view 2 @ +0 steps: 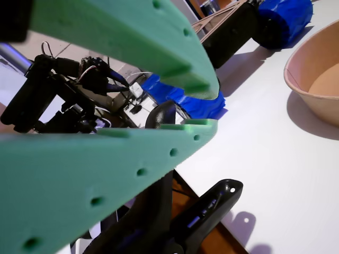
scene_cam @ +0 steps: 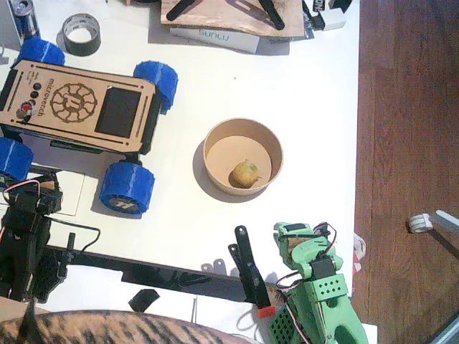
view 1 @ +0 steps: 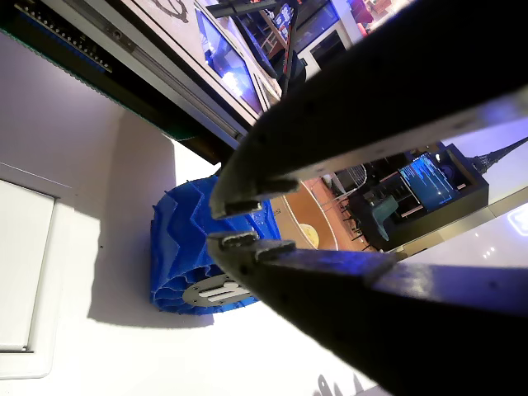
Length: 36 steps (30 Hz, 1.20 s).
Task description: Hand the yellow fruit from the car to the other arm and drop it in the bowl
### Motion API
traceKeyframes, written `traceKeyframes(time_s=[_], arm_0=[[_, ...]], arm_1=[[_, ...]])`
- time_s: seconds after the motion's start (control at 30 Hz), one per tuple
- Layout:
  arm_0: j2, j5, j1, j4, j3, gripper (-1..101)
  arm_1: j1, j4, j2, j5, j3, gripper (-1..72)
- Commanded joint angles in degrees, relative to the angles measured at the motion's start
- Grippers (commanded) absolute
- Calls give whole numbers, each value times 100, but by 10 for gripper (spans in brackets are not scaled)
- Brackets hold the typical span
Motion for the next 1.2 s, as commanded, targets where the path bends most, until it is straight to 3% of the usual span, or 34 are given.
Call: traceKeyframes(time_s=[0.0, 1.17], arm_0=[[527, 53, -9, 18, 457, 1], [527, 53, -9, 18, 457, 11]], arm_1=[[-53, -62, 35, -79, -18, -1], [35, -158, 35, -149, 53, -1]])
